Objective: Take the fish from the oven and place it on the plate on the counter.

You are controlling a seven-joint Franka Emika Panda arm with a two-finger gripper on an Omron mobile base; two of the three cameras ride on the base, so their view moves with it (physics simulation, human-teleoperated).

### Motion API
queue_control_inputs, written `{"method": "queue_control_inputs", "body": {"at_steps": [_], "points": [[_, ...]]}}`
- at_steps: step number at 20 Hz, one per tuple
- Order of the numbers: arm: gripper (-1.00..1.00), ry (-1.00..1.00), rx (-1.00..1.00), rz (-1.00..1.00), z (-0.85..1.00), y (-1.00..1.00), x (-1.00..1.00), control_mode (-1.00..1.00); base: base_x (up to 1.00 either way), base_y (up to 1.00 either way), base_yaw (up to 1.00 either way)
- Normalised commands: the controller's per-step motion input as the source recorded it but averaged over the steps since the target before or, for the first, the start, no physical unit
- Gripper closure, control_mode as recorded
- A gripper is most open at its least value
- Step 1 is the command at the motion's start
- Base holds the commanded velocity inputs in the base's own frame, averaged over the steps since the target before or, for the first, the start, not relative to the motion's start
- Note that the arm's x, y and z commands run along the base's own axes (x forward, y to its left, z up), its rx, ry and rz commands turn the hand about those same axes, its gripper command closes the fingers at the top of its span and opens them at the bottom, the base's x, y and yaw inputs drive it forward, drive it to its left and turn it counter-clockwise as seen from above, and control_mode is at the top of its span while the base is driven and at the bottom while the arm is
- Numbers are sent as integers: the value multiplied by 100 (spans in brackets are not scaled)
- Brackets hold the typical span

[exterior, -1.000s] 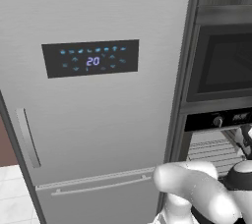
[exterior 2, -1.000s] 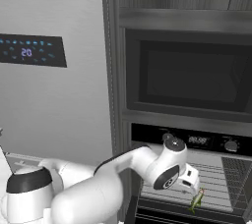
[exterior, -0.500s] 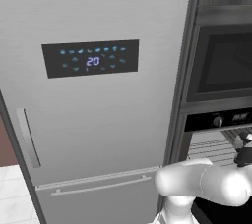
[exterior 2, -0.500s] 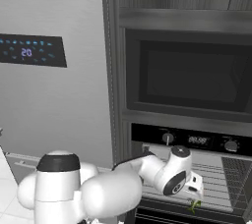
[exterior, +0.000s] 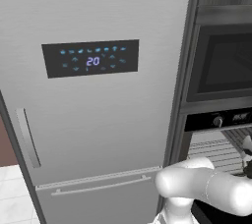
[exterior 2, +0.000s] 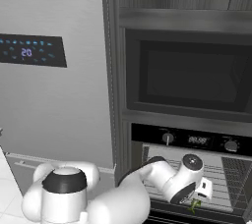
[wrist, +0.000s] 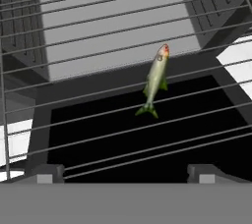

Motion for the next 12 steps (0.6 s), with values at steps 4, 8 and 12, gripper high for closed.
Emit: {"method": "queue_control_inputs", "body": {"at_steps": [4,8,12], "points": [[-100,-19,0,3,-4,0,7,-100,0,0,0],[-100,-11,0,3,-9,-2,10,-100,0,0,0],[-100,0,0,1,-1,-5,5,-100,0,0,0]]}}
